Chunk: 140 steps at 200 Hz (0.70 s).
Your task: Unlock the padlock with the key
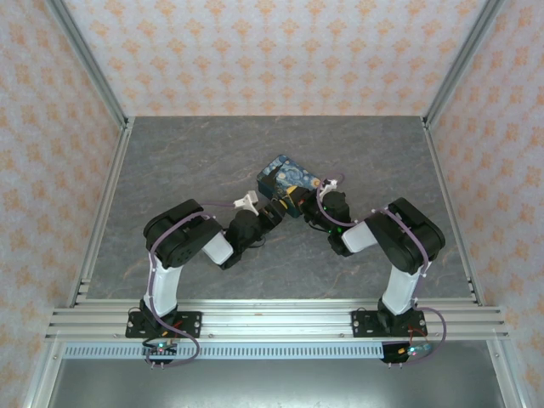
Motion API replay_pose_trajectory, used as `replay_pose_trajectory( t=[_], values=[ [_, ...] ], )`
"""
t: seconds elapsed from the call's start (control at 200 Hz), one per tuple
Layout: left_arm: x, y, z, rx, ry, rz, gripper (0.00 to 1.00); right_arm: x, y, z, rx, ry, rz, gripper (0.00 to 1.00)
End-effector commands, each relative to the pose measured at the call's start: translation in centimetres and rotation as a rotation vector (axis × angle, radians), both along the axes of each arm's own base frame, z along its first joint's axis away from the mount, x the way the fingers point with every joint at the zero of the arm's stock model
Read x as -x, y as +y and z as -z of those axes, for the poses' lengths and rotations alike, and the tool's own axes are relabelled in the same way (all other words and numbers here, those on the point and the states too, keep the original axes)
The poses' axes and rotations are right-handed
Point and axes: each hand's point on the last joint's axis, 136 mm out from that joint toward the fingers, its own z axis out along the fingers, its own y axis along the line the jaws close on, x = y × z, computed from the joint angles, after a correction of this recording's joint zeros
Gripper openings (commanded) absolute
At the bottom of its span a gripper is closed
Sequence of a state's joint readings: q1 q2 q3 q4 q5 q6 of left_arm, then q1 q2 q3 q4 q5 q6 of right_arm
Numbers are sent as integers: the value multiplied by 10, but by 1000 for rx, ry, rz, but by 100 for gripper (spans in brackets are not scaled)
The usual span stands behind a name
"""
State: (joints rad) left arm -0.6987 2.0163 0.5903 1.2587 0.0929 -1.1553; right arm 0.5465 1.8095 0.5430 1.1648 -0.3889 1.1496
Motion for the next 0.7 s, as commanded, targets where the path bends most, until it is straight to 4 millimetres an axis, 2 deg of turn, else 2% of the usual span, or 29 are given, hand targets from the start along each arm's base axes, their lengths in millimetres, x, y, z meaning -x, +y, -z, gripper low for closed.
replay_pose_trajectory(
  t=[0.0,0.215,0.435,0.601,0.696],
  values=[
    [-11,1,-14,32,-53,-42,50,13,-3,45,80,126,-17,0],
    [-17,9,-19,28,-67,-57,43,14,-3,48,84,132,-19,0],
    [-21,15,-21,22,-72,-61,41,13,-3,53,87,141,-20,0],
    [-22,14,-16,8,-62,-50,42,14,-3,57,88,147,-20,0],
    [-19,15,-17,-18,-69,-29,49,14,-3,58,91,150,-20,0]
  ],
)
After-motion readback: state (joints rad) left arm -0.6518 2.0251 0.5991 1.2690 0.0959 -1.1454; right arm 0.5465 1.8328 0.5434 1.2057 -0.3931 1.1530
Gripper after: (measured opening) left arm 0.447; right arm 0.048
